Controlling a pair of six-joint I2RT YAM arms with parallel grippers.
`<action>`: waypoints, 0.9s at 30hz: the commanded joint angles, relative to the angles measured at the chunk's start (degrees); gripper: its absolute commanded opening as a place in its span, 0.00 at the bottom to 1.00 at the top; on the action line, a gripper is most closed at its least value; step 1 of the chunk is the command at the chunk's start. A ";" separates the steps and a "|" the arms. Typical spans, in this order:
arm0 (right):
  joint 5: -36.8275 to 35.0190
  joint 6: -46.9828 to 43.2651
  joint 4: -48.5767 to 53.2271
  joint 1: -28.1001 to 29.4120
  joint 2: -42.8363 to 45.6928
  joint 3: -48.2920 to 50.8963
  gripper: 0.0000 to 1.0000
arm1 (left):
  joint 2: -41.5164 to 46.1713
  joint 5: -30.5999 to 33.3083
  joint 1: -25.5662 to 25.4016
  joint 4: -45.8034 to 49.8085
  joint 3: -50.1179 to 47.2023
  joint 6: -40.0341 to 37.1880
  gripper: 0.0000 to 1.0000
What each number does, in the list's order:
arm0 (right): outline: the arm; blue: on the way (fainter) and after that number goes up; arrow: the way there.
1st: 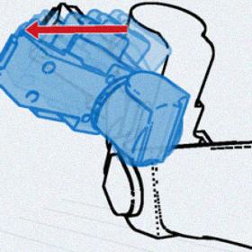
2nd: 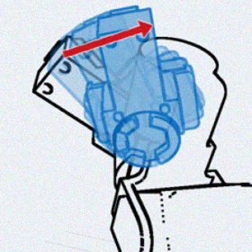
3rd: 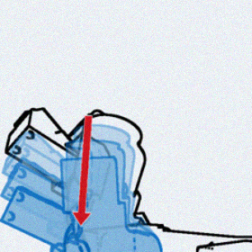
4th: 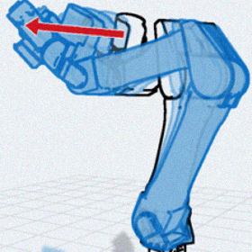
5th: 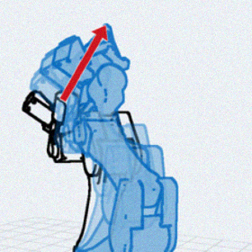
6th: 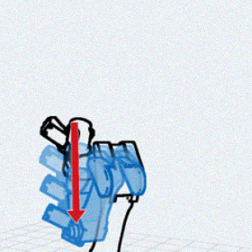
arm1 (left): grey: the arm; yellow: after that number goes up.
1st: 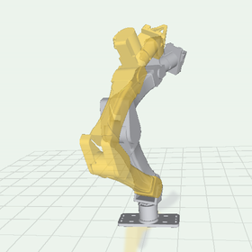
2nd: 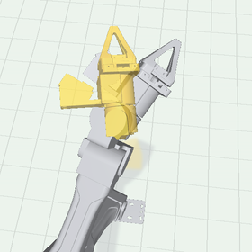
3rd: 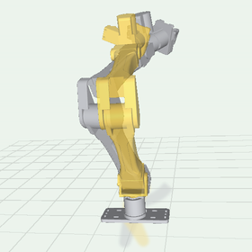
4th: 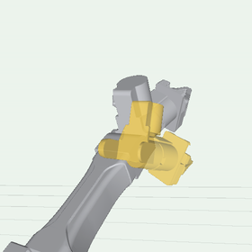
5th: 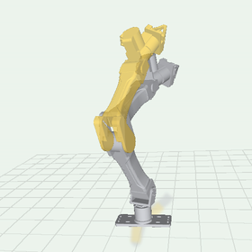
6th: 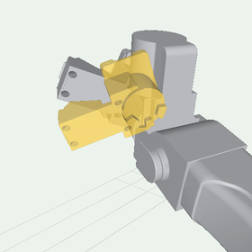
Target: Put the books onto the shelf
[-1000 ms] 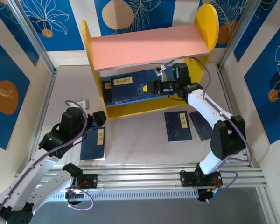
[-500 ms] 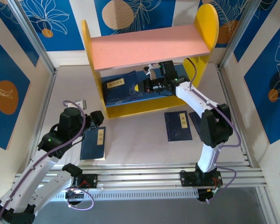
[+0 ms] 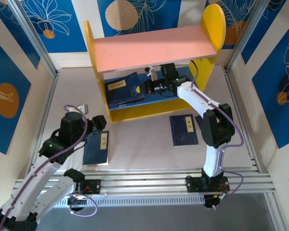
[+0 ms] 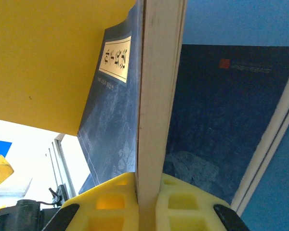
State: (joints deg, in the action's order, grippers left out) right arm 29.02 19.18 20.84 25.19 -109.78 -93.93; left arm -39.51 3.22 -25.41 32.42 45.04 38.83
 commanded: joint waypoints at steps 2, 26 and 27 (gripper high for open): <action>-0.23 -2.17 2.26 1.09 -0.66 -2.70 0.00 | 1.25 -1.02 0.97 0.36 -0.84 -0.37 0.63; -16.09 -7.43 12.31 1.47 -0.31 -7.47 0.57 | 3.12 -1.27 1.78 1.50 -0.82 -0.53 0.65; -16.25 -7.37 12.21 1.27 -0.03 -7.07 0.58 | 3.12 -1.37 1.86 1.46 -0.90 -0.55 0.65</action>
State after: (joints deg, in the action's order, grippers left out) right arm 14.74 13.08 31.83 26.89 -110.85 -99.39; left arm -37.17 2.59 -24.47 32.67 44.27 38.83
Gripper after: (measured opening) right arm 0.574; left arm 0.649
